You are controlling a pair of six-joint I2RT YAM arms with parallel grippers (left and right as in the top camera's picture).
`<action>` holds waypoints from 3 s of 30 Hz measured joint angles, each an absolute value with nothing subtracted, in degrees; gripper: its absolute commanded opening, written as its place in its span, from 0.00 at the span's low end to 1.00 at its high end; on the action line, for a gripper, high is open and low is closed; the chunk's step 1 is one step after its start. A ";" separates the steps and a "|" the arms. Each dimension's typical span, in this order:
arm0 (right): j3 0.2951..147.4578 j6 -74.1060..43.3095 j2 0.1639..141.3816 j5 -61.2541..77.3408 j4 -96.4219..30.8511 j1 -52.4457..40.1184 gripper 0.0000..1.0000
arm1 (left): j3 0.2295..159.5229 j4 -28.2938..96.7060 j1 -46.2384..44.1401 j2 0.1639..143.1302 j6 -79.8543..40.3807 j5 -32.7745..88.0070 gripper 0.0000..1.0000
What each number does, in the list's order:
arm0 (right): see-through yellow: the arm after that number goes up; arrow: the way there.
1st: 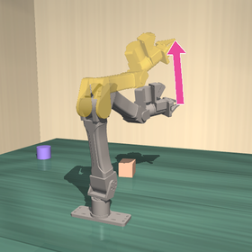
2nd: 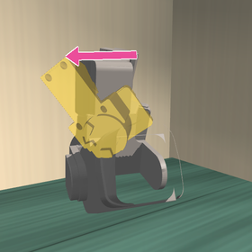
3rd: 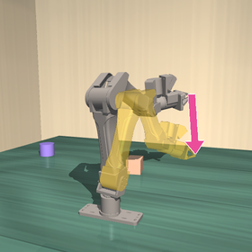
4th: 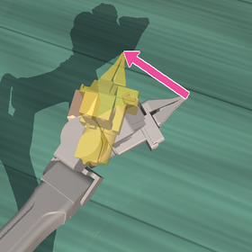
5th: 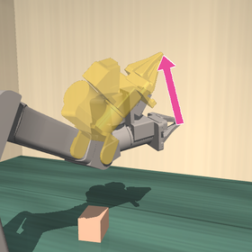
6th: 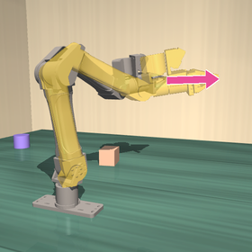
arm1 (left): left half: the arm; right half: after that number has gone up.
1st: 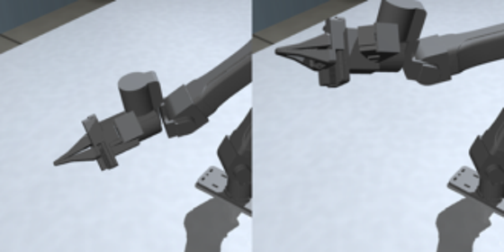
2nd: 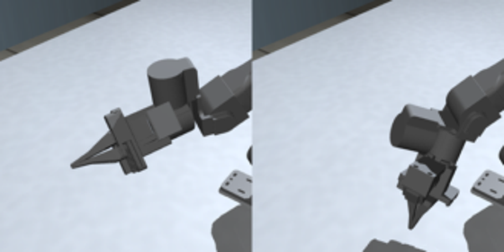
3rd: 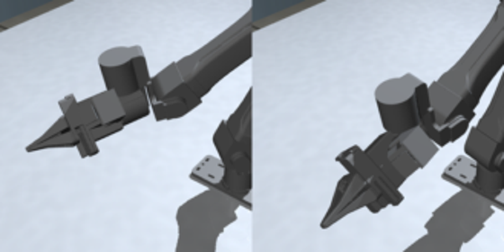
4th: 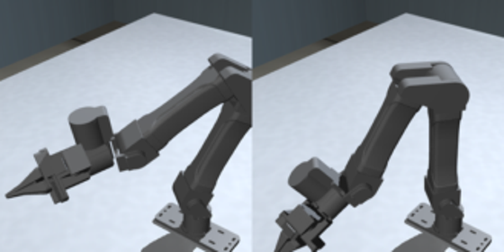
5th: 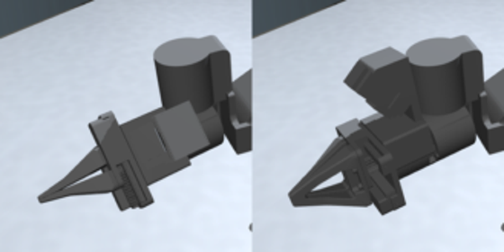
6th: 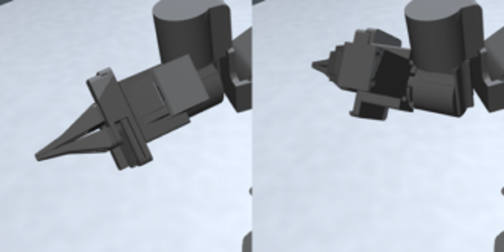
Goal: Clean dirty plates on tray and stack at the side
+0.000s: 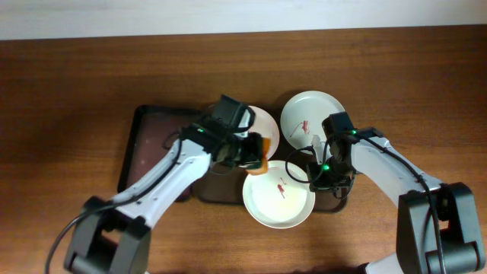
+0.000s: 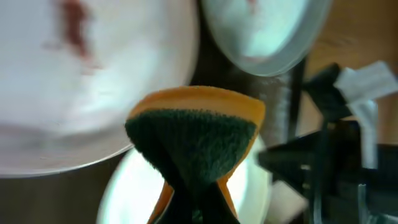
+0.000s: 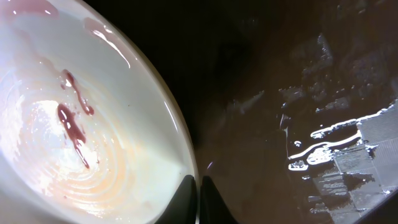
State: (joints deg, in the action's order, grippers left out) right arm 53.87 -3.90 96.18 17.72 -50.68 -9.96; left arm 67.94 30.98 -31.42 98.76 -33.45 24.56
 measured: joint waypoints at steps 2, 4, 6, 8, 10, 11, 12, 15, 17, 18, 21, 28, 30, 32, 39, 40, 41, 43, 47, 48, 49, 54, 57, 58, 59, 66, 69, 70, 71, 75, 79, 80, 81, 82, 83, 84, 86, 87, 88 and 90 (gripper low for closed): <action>53.87 -3.90 96.18 17.72 -50.68 -9.96 0.04 | 67.94 28.08 -32.36 101.84 -34.68 30.02 0.00; 53.87 -3.90 96.18 17.69 -50.68 -9.96 0.04 | 67.94 26.20 -33.10 104.27 -35.22 34.06 0.00; 53.87 -3.90 96.18 17.72 -50.68 -9.96 0.04 | 67.94 24.08 -34.00 107.20 -35.90 38.04 0.00; 53.87 -3.92 96.18 17.69 -50.68 -9.96 0.04 | 67.92 21.21 -34.70 109.56 -36.95 41.54 0.00; 53.87 -3.90 96.18 17.69 -50.68 -9.96 0.04 | 67.94 19.86 -35.35 111.85 -38.94 44.86 0.00; 53.87 -3.88 96.18 17.69 -50.68 -9.96 0.04 | 67.92 19.84 -35.57 112.40 -39.75 45.45 0.00; 53.87 -3.92 96.18 17.69 -50.68 -9.96 0.04 | 67.92 19.68 -35.86 113.14 -40.66 46.24 0.00; 53.87 -3.92 96.18 17.69 -50.68 -9.96 0.04 | 67.94 19.40 -37.39 114.32 -42.22 47.46 0.00; 53.87 -3.92 96.18 17.69 -50.68 -9.96 0.04 | 67.92 19.40 -38.09 114.34 -42.74 47.29 0.00; 53.87 -3.95 96.18 17.69 -50.68 -9.96 0.04 | 67.94 19.40 -38.15 114.34 -42.76 46.89 0.00; 53.87 -4.05 96.18 17.69 -50.68 -9.96 0.04 | 67.94 21.19 -38.13 114.34 -42.94 41.28 0.00; 53.87 -4.01 96.20 18.11 -50.50 -10.07 0.04 | 68.23 28.10 -36.12 112.99 -34.81 29.87 0.00; 53.87 -4.05 96.20 18.13 -50.33 -10.07 0.04 | 68.20 29.39 -33.54 111.26 -31.97 24.88 0.00; 53.87 -4.05 96.20 18.13 -50.30 -10.07 0.09 | 68.14 30.76 -32.32 109.84 -30.52 22.83 0.00; 53.91 -4.10 96.29 17.89 -50.54 -10.07 0.21 | 67.79 44.53 -29.67 93.56 -21.56 16.99 0.00; 53.91 -4.08 96.29 17.89 -50.54 -10.09 0.15 | 67.79 46.81 -28.49 91.94 -20.99 14.41 0.00; 53.91 -4.03 96.29 17.89 -50.74 -10.09 0.09 | 67.77 48.71 -26.65 90.63 -20.69 11.66 0.00; 53.91 -4.01 96.29 17.91 -51.11 -10.09 0.04 | 67.77 49.98 -21.87 89.71 -20.43 7.57 0.00; 53.91 -4.19 96.29 17.91 -51.29 -10.11 0.04 | 67.72 50.37 -12.93 89.71 -20.29 2.42 0.00; 53.91 -4.19 96.29 17.91 -51.40 -10.11 0.04 | 67.72 50.35 -11.68 89.71 -20.29 1.30 0.00; 53.91 -4.16 96.29 17.91 -51.62 -10.11 0.04 | 67.72 50.37 -10.35 89.73 -20.29 0.27 0.00; 55.53 -4.36 92.90 16.25 -52.66 -10.13 0.04 | 67.72 50.37 -9.15 91.66 -20.29 -1.10 0.00; 58.11 -4.51 85.38 11.51 -51.92 -10.13 0.04 | 67.70 50.39 -9.13 92.38 -20.29 -1.13 0.00; 58.19 -4.49 83.64 9.96 -51.53 -10.13 0.04 | 67.70 50.41 -9.13 92.38 -20.29 -1.13 0.00; 58.22 -4.54 82.67 8.58 -51.51 -10.13 0.04 | 67.70 50.41 -9.13 92.38 -20.29 -1.13 0.00; 58.41 -4.56 78.26 -2.96 -48.95 -10.55 0.04 | 67.70 50.57 -9.13 92.38 -20.29 -1.13 0.00; 59.18 -4.60 78.13 -10.15 -48.90 -13.61 0.04 | 67.70 50.57 -9.13 92.38 -20.29 -1.85 0.00; 59.72 -4.64 78.13 -14.17 -48.77 -15.99 0.04 | 67.70 50.59 -9.13 92.38 -20.27 -2.59 0.00; 59.90 -4.99 78.08 -19.42 -48.73 -18.55 0.04 | 67.70 50.54 -9.13 92.38 -19.92 -3.51 0.00; 60.10 -5.85 78.02 -33.30 -46.11 -28.80 0.04 | 66.72 48.51 -9.13 93.34 -15.20 -6.96 0.00; 60.12 -5.80 77.97 -44.69 -43.35 -36.60 0.04 | 65.12 43.59 -9.13 99.98 -9.10 -7.99 0.00; 60.12 -5.78 77.93 -47.48 -43.18 -38.26 0.04 | 65.01 42.68 -9.13 100.99 -8.43 -8.01 0.00; 60.12 -5.76 77.93 -50.06 -42.98 -39.62 0.04 | 64.99 41.39 -9.13 102.32 -6.96 -8.01 0.00; 60.12 -5.80 77.93 -52.36 -42.92 -40.58 0.04 | 64.99 40.45 -9.13 103.44 -5.13 -8.01 0.00; 60.12 -5.78 77.93 -54.06 -42.81 -41.21 0.04 | 64.97 40.07 -9.13 104.44 -3.60 -8.01 0.00; 60.12 -5.80 77.93 -55.64 -42.78 -41.60 0.04 | 64.97 39.81 -9.15 105.10 -2.37 -8.01 0.02; 60.12 -5.80 77.93 -57.91 -42.78 -41.69 0.04 | 64.97 39.66 -9.15 105.38 -0.78 -8.01 0.12; 60.12 -5.78 77.93 -58.67 -42.78 -41.69 0.04 | 64.97 39.66 -9.15 105.38 -0.05 -8.03 0.26; 60.12 -5.78 77.93 -59.20 -42.78 -41.69 0.04 | 64.97 39.66 -9.13 105.38 0.23 -8.01 0.41; 60.12 -6.15 77.93 -59.51 -42.81 -41.67 0.04 | 64.97 39.68 -9.15 105.41 0.67 -8.01 0.49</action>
